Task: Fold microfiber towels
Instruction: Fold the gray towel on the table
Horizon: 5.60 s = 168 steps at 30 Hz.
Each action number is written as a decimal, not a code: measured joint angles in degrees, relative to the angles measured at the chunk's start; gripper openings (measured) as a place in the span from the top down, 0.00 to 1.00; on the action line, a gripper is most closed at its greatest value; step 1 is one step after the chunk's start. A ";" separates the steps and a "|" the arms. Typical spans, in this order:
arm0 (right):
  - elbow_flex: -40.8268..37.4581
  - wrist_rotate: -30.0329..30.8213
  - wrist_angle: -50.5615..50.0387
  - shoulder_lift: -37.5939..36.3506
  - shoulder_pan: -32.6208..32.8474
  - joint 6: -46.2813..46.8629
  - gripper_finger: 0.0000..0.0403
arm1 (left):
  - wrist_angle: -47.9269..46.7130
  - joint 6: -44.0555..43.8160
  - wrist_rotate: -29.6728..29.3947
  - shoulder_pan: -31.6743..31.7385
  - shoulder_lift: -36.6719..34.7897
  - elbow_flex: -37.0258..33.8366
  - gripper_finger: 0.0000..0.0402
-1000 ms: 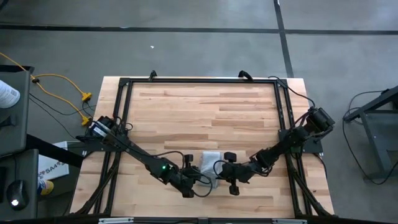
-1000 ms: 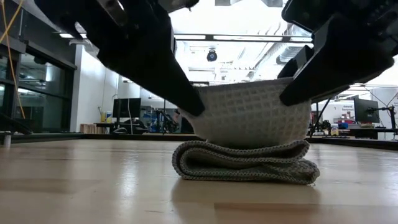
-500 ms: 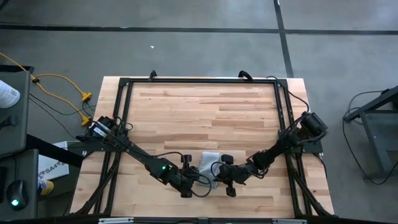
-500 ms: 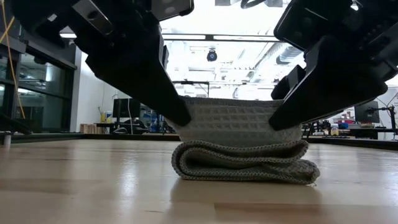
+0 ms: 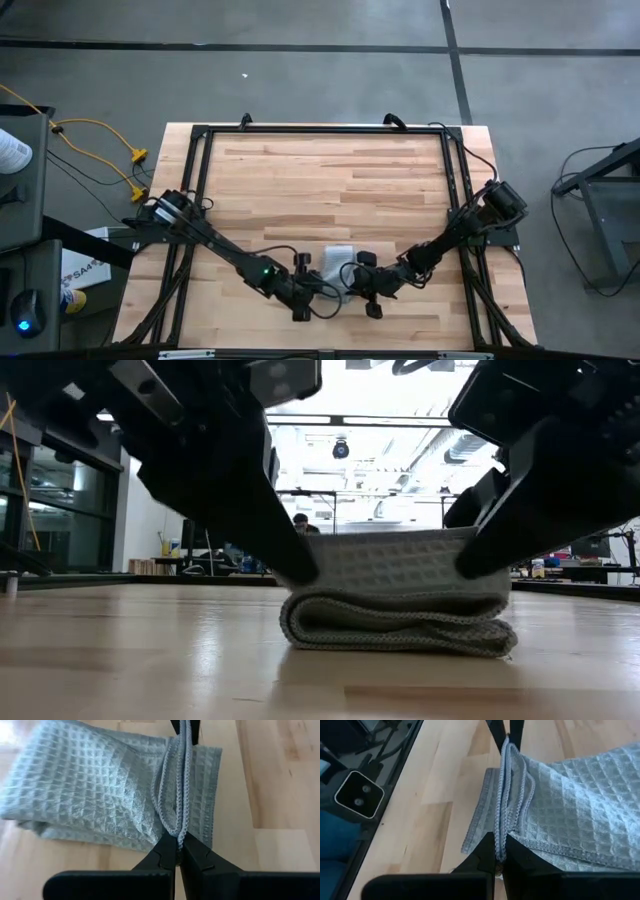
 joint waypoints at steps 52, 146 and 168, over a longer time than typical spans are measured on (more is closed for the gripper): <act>0.02 -7.02 0.17 -0.72 0.35 2.31 0.71 | 5.98 14.39 -1.59 0.38 1.11 2.81 0.75; 0.04 -6.40 -5.09 -0.86 -2.41 5.37 0.80 | 1.80 13.25 0.11 0.36 1.02 3.23 0.75; -0.03 -4.13 -3.18 -4.72 -7.59 -3.49 0.80 | 1.67 15.43 -0.54 0.40 1.02 3.23 0.75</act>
